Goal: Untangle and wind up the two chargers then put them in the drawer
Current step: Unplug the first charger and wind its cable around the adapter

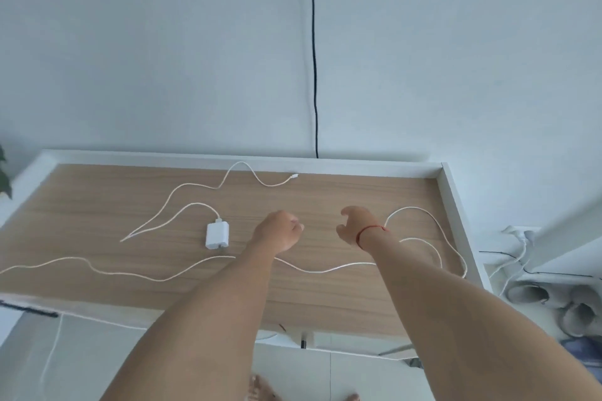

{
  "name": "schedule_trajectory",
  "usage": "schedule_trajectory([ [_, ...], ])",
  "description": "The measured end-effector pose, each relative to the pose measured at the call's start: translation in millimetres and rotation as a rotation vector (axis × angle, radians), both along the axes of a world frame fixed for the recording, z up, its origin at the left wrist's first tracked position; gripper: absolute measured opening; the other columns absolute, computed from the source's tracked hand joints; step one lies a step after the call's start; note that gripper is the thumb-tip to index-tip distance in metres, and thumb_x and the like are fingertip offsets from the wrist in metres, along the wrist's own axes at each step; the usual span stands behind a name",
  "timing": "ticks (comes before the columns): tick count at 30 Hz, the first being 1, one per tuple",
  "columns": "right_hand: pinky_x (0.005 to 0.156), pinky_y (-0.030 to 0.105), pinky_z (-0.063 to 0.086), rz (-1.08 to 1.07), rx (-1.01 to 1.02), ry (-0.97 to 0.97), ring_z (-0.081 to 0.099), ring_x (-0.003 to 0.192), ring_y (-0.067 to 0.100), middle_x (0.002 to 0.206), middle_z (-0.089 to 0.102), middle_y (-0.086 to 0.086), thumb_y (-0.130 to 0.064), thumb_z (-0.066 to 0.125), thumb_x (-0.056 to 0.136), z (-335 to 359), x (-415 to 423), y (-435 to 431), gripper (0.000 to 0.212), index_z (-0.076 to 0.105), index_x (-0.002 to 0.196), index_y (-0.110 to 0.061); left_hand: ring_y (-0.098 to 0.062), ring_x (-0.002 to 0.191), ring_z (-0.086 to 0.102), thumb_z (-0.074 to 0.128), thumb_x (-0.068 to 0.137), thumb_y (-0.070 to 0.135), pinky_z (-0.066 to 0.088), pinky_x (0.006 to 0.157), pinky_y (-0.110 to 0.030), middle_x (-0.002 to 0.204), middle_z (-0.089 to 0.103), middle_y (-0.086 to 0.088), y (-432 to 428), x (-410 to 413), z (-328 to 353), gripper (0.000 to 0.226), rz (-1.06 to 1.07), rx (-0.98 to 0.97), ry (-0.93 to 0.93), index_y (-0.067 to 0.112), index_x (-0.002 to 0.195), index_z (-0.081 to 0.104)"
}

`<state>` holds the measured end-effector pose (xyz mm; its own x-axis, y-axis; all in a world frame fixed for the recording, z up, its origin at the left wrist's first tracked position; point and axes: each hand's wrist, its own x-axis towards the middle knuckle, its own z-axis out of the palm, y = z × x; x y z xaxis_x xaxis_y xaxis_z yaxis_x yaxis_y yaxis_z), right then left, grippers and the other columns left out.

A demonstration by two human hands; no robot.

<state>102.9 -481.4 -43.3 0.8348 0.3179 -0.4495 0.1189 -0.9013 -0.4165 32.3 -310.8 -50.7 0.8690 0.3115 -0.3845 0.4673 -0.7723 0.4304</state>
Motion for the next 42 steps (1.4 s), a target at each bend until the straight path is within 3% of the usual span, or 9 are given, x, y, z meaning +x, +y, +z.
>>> schedule_trajectory([
  [7, 0.106, 0.034, 0.040, 0.188, 0.045, -0.026, 0.048, 0.128, 0.029, 0.138, 0.050, 0.010, -0.023, 0.053, 0.091, 18, -29, 137, 0.040, 0.054, 0.130, -0.012, -0.027, 0.101, 0.065, 0.051, 0.090, 0.032, 0.050, 0.083, -0.030, 0.109, 0.071, -0.005, 127, -50, 23, 0.029, 0.223, 0.066, -0.027, 0.018, 0.104, 0.071],
  [12, 0.105, 0.036, 0.041, 0.204, 0.042, 0.004, 0.049, 0.127, 0.029, 0.138, 0.051, 0.010, -0.020, 0.054, 0.090, 13, -56, 220, 0.041, 0.055, 0.130, -0.012, -0.026, 0.114, 0.060, 0.055, 0.091, 0.033, 0.047, 0.093, -0.032, 0.120, 0.067, -0.003, 208, -79, 24, 0.029, 0.284, 0.102, -0.064, 0.019, 0.112, 0.069],
  [18, 0.099, 0.034, 0.046, 0.134, -0.029, 0.042, 0.053, 0.122, 0.030, 0.133, 0.055, 0.011, -0.021, 0.056, 0.089, -12, -75, 283, 0.041, 0.054, 0.129, -0.011, -0.028, 0.087, 0.068, 0.058, 0.084, 0.027, 0.052, 0.075, -0.032, 0.077, 0.069, -0.009, 280, -87, 2, 0.026, 0.226, -0.071, 0.002, 0.016, 0.061, 0.062],
  [23, 0.098, 0.033, 0.043, 0.105, -0.107, 0.053, 0.052, 0.122, 0.031, 0.133, 0.053, 0.011, -0.022, 0.055, 0.091, -36, -91, 304, 0.043, 0.054, 0.133, -0.014, -0.022, 0.098, 0.067, 0.059, 0.088, 0.022, 0.051, 0.085, -0.027, 0.098, 0.074, -0.008, 302, -91, -25, 0.019, 0.128, -0.178, 0.084, 0.014, 0.093, 0.076],
  [27, 0.096, 0.033, 0.044, 0.008, -0.081, 0.101, 0.052, 0.120, 0.032, 0.135, 0.043, 0.010, -0.022, 0.062, 0.087, -47, -94, 309, 0.048, 0.051, 0.133, -0.017, -0.019, 0.104, 0.066, 0.063, 0.087, 0.023, 0.050, 0.094, -0.029, 0.104, 0.073, -0.005, 303, -86, -45, 0.015, 0.110, -0.248, 0.107, 0.017, 0.094, 0.075],
  [31, 0.097, 0.031, 0.045, -0.149, -0.005, 0.146, 0.056, 0.119, 0.029, 0.131, 0.058, 0.011, -0.018, 0.055, 0.094, -49, -86, 313, 0.033, 0.062, 0.126, -0.013, -0.017, 0.108, 0.063, 0.060, 0.090, 0.028, 0.048, 0.097, -0.031, 0.111, 0.070, -0.002, 294, -84, -55, 0.018, 0.088, -0.300, 0.144, 0.019, 0.101, 0.071],
  [35, 0.067, 0.036, 0.062, -0.256, 0.175, 0.442, 0.068, 0.076, 0.030, 0.121, 0.062, 0.022, 0.004, 0.039, 0.095, -44, -81, 324, 0.037, 0.061, 0.121, -0.009, -0.016, 0.109, 0.061, 0.062, 0.088, 0.028, 0.048, 0.094, -0.030, 0.120, 0.065, -0.001, 294, -76, -55, 0.036, 0.096, -0.358, 0.136, 0.017, 0.122, 0.061],
  [39, 0.077, 0.036, 0.059, -0.124, 0.160, 0.514, 0.070, 0.078, 0.032, 0.099, 0.066, 0.018, 0.006, 0.044, 0.089, -40, -78, 335, 0.036, 0.065, 0.105, -0.019, -0.013, 0.097, 0.066, 0.077, 0.067, 0.026, 0.055, 0.088, -0.036, 0.106, 0.069, 0.009, 296, -67, -50, 0.051, -0.005, -0.341, 0.196, 0.026, 0.116, 0.063],
  [42, 0.084, 0.038, 0.057, 0.017, 0.088, 0.407, 0.069, 0.090, 0.028, 0.104, 0.068, 0.011, 0.008, 0.049, 0.086, -38, -70, 340, 0.046, 0.063, 0.121, -0.017, -0.018, 0.099, 0.063, 0.087, 0.060, 0.025, 0.055, 0.082, -0.033, 0.110, 0.064, 0.004, 290, -67, -48, 0.062, -0.054, -0.200, 0.235, 0.022, 0.116, 0.061],
])
